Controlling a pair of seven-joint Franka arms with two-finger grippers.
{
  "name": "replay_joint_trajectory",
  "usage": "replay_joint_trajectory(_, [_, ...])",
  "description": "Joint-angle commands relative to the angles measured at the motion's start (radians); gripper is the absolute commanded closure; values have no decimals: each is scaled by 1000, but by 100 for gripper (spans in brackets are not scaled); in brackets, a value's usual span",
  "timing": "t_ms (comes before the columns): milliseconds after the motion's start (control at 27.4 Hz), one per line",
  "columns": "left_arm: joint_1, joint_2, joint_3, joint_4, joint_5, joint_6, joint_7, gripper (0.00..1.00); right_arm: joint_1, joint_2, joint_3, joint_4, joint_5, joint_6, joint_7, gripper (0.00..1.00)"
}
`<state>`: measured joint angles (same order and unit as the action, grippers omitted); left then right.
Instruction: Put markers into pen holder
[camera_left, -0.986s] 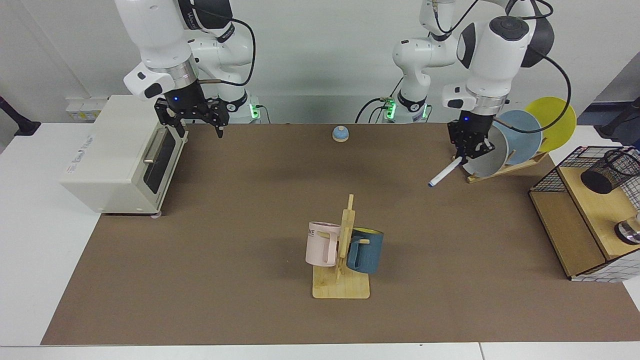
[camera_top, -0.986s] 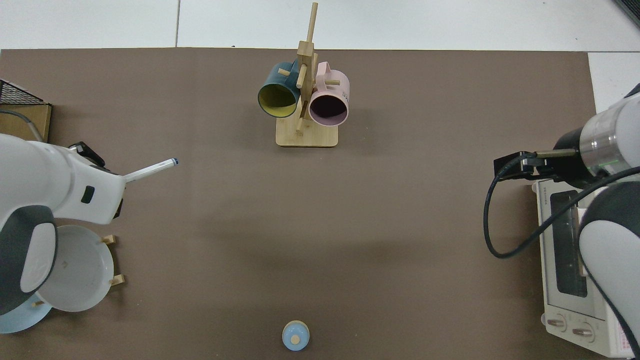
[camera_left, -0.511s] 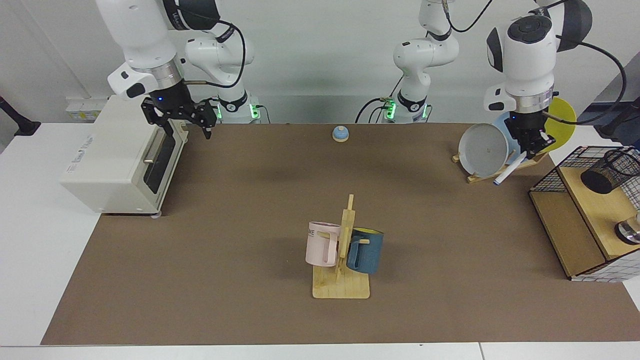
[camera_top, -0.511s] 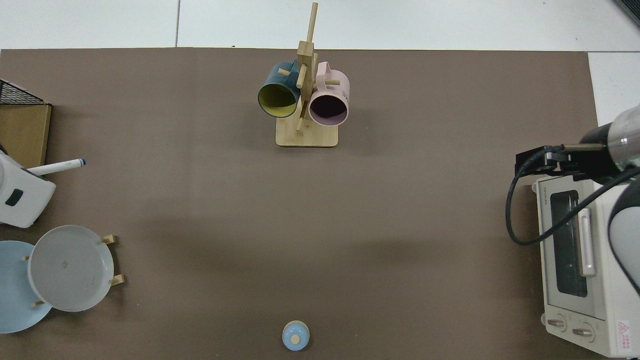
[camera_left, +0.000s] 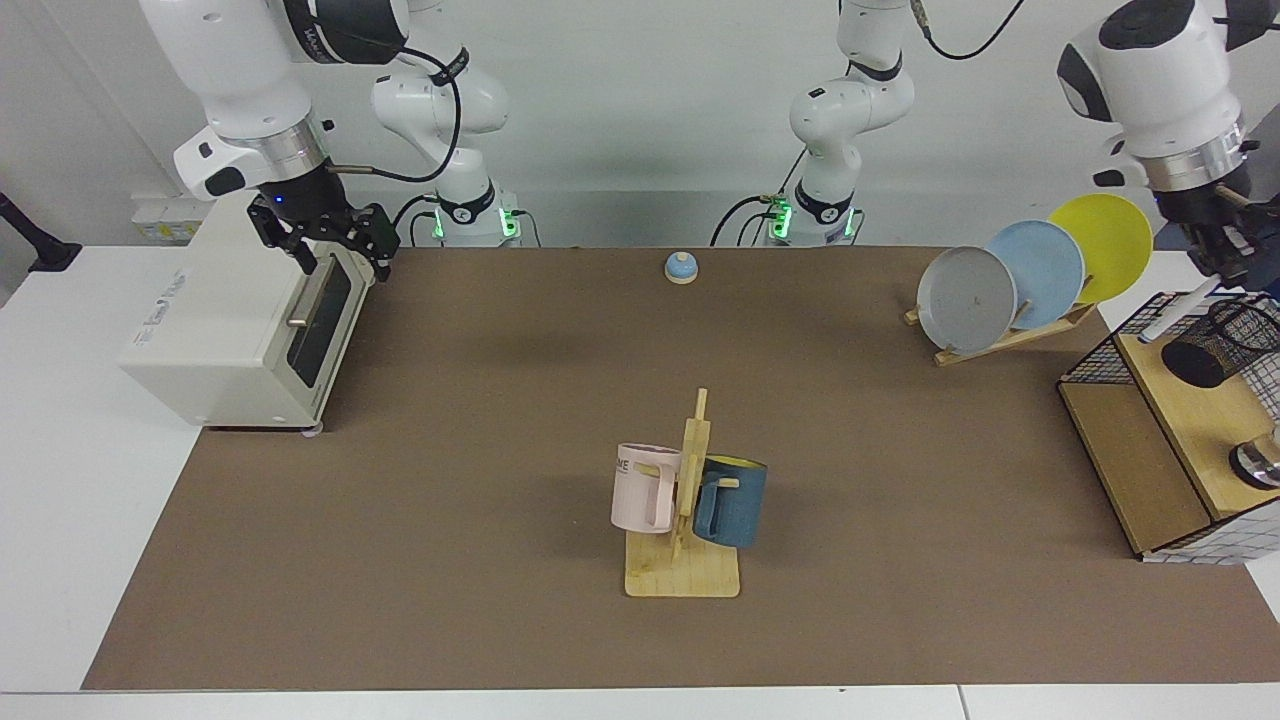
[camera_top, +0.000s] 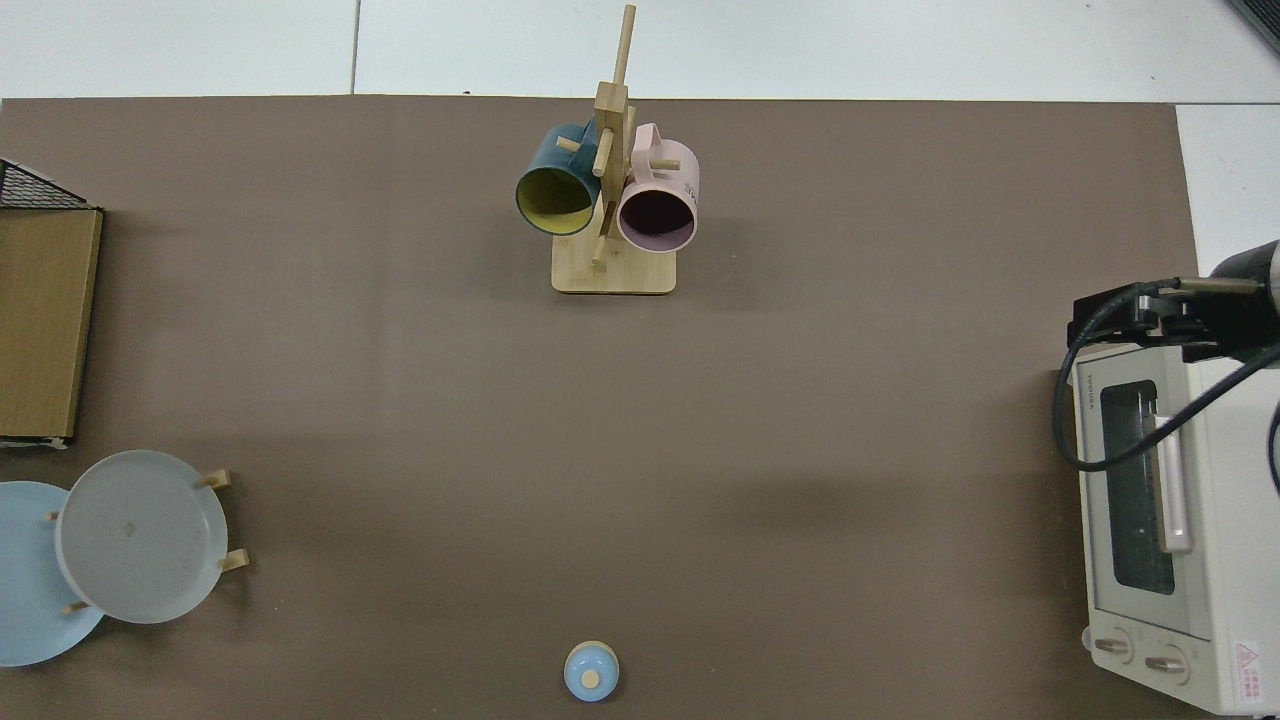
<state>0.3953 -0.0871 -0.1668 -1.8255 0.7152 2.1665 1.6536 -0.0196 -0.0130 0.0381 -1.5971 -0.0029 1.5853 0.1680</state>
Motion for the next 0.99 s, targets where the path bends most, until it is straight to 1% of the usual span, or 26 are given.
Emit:
replay_joint_trajectory(0, [92, 73, -11, 94, 4, 90, 221, 100, -8, -8, 6, -3, -6, -14, -22, 0])
replay_joint_trajectory(73, [126, 86, -13, 106, 3, 111, 265, 100, -10, -8, 6, -3, -6, -14, -22, 0])
replay_joint_trajectory(219, [142, 93, -11, 118, 7, 147, 363, 100, -10, -8, 6, -3, -6, -14, -22, 0])
replay_joint_trajectory(365, [189, 127, -10, 121, 3, 222, 489, 100, -8, -8, 6, -3, -6, -14, -22, 0])
replay_joint_trajectory(511, [192, 129, -10, 111, 10, 236, 525, 100, -10, -8, 6, -3, -6, -14, -22, 0])
replay_joint_trajectory(694, [194, 152, -5, 109, 13, 248, 623, 100, -8, -8, 6, -3, -6, -14, -22, 0])
replay_joint_trajectory(949, [201, 161, -5, 65, 3, 251, 612, 100, -8, -8, 6, -3, -6, -14, -22, 0])
